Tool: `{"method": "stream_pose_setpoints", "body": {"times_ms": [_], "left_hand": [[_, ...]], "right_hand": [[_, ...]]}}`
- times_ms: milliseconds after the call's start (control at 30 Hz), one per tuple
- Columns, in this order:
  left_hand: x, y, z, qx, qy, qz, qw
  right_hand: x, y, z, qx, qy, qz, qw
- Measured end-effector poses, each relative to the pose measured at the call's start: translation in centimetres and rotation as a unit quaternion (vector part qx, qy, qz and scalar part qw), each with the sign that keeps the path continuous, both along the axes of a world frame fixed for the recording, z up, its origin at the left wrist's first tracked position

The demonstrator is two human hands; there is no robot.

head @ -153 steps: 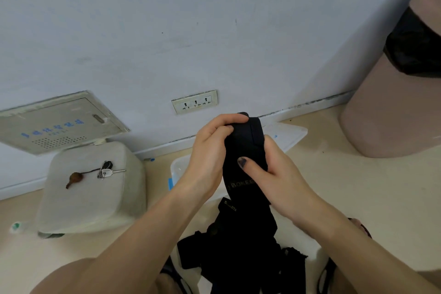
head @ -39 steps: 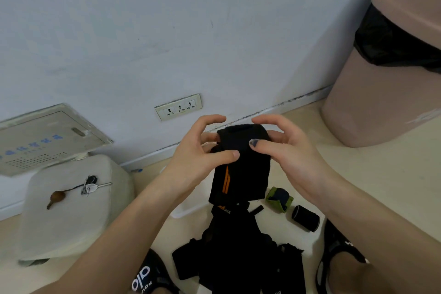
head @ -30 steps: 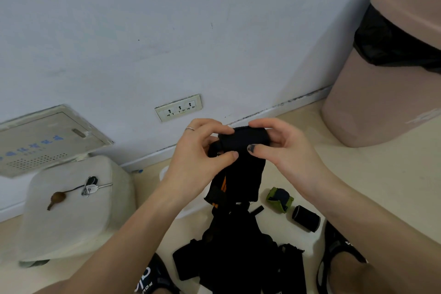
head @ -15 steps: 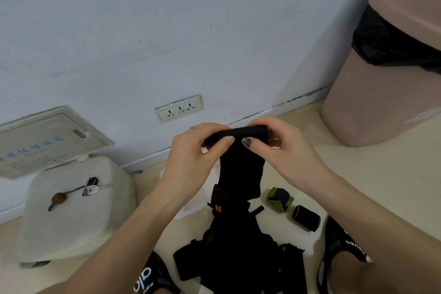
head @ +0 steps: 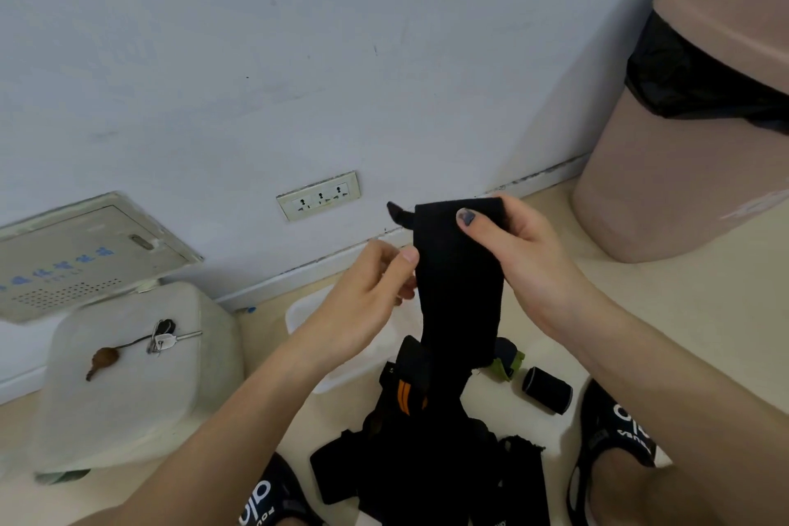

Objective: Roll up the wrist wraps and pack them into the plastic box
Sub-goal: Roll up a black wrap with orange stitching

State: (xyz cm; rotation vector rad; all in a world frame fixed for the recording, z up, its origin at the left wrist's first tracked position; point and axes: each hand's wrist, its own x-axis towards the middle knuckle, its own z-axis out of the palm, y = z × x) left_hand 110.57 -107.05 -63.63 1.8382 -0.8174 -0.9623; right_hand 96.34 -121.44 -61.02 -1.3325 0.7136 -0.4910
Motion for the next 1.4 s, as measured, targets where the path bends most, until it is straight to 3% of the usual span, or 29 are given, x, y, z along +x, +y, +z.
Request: {"method": "stream_pose_setpoints", "body": {"times_ms": [67,200,333,433,500,600,667,733,800,867,1300,1400], "left_hand": [[0.0,0.4,-1.3,0.073,-0.059,-0.093,0.991],[-1.2,0.8,-2.9,0.142,-0.184,-0.299,0.926],[-1.3,0.9,-3.1,0.197,-0.285,-0.372,0.861],[-1.1,1.4,-3.3,0.278,-0.290,-0.403,0.822],[-1.0,1.4,-2.8,0.272,-0.291,-0.372,0.838],[-0.2,0.6,-1.1,0.157,-0.271,-0.220,0.924],[0.3,0.0,0.1,0.056,-0.196,-0.089,0.975],[0.4,-0.5,1.4,-0.041,-0.078,0.013,0.996],[0.4,-0.8,2.4,-0.114,0.001,0.059,0.992],[0.2,-0.9,3.0,-0.145,0.015,0.063,0.987],[-0.3,-0.6,3.9,-0.173,-0.002,0.072,0.982],[-0.4,-0.7,4.1,-0.166,0.040,0.089,0.981]], "right_hand": [[0.0,-0.4,0.1,0.026,-0.011,-0.030,0.999],[-0.1,-0.5,0.3,0.042,-0.020,-0.044,0.998],[-0.1,-0.5,0.3,0.047,-0.017,-0.059,0.997],[-0.1,-0.6,0.3,0.051,-0.013,-0.062,0.997],[-0.3,-0.6,0.4,0.058,-0.010,-0.053,0.997],[-0.5,-0.4,0.4,0.065,-0.008,-0.037,0.997],[-0.6,-0.3,0.6,0.068,-0.010,-0.030,0.997],[-0.6,-0.3,0.7,0.077,-0.011,-0.027,0.997],[-0.6,-0.2,0.8,0.090,-0.010,-0.023,0.996],[-0.5,-0.1,0.7,0.100,-0.009,-0.013,0.995],[0.0,0.8,0.4,0.101,0.006,0.011,0.995],[0.0,1.0,0.5,0.104,0.005,0.016,0.994]]}}
